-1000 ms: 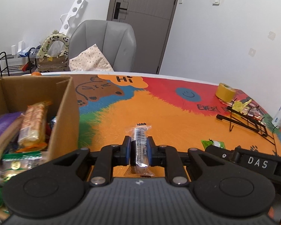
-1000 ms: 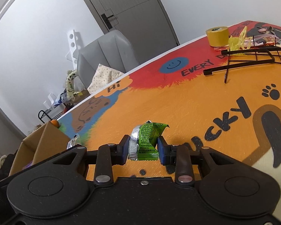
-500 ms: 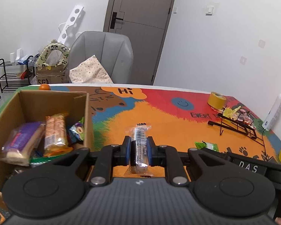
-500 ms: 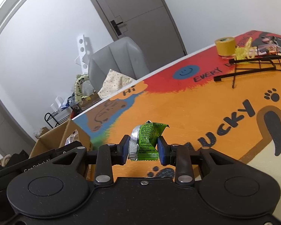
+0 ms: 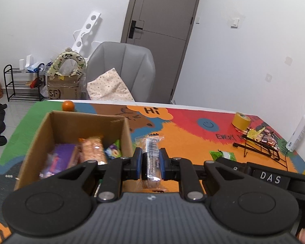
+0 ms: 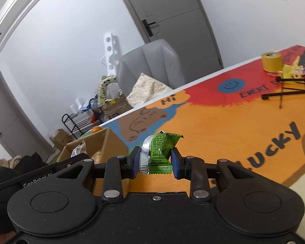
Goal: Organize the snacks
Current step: 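Carry both packets over the box and open both grippers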
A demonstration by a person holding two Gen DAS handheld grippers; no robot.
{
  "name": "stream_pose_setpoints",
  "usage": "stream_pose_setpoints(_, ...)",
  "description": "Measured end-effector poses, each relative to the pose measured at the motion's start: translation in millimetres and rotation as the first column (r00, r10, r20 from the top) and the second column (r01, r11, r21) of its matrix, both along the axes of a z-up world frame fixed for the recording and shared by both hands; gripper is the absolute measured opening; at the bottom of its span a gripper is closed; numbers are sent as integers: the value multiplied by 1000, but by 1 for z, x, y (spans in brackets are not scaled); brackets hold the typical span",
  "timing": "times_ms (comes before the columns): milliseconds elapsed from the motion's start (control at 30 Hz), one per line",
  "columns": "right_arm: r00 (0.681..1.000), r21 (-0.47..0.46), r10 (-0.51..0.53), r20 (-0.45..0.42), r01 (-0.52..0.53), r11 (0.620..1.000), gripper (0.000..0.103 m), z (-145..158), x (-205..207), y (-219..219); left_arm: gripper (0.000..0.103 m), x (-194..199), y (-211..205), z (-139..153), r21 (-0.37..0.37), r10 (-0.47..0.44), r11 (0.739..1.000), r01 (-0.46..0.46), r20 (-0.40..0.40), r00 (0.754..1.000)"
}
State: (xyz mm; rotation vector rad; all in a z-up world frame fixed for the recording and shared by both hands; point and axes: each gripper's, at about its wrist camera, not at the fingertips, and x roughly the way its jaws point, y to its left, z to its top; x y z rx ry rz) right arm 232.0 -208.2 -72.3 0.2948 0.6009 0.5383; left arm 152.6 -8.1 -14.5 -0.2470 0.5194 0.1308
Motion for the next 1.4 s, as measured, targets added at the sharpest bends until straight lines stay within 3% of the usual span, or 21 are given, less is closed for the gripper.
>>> stream_pose_setpoints(667,983,-57,182,25,-180,982,30,23,-9,84,17,-30,85,15,-25,116,993,-116,-11,993)
stream_pose_setpoints(1400,974,-99,227,16,-224,969,32,28,-18,117,22,-46,113,4,-57,131,989,-136,-79,988)
